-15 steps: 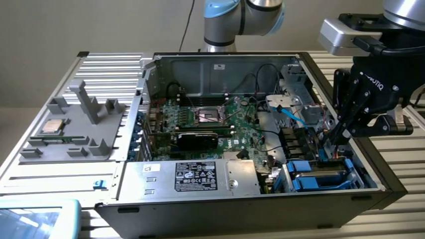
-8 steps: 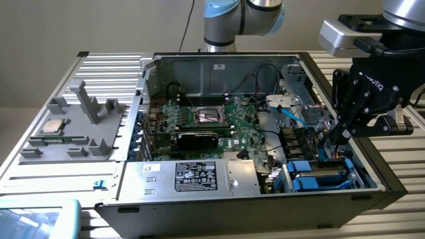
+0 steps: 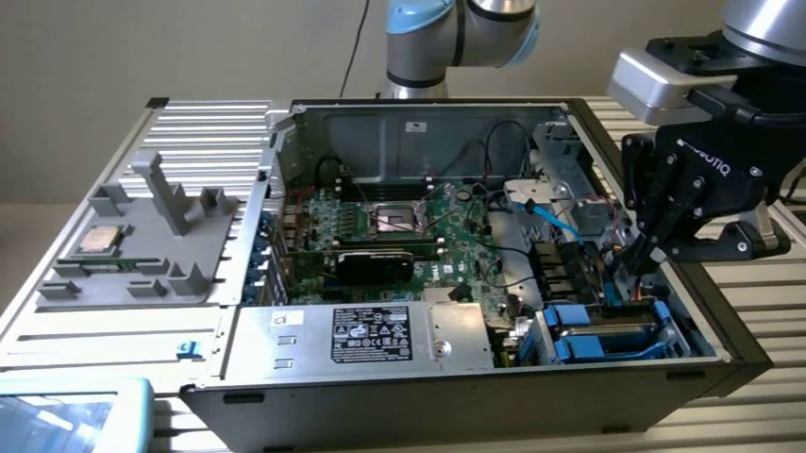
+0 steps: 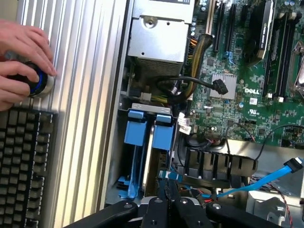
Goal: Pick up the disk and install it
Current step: 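Insert the second disk wire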
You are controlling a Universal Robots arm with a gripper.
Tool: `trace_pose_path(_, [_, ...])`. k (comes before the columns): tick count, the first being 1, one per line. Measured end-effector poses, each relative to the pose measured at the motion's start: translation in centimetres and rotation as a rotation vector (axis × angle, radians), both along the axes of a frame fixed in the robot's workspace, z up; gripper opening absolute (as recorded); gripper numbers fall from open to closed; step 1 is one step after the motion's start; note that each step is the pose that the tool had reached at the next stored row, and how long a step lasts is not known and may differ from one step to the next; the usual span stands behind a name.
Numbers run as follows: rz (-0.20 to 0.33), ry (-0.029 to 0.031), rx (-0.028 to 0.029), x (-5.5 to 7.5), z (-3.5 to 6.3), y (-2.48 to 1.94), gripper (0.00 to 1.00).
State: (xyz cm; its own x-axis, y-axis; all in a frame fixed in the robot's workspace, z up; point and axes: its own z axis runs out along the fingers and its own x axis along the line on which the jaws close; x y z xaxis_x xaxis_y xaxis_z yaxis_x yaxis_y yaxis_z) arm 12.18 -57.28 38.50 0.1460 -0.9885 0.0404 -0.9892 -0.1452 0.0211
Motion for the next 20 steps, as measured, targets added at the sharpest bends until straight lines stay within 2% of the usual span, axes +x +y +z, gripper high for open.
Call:
trace_pose_path(2, [0.034,0.0000,0.0130,0.00,-0.03,0.00,0.11])
trace_pose_path(8, [0.132,-0.0002,0.0574,-0.01,-0.15,0.00,0.11])
trace_pose_path(10, [0.166,0.0000,0.0694,-0.01,-0.17,0.00,0.11])
trace_pose_path(13, [0.219,0.0002,0.0791,0.00,-0.18,0.00,0.11])
trace_pose_path(20, [0.347,-0.0056,0.0887,0.00,-0.19,0.00,0.11])
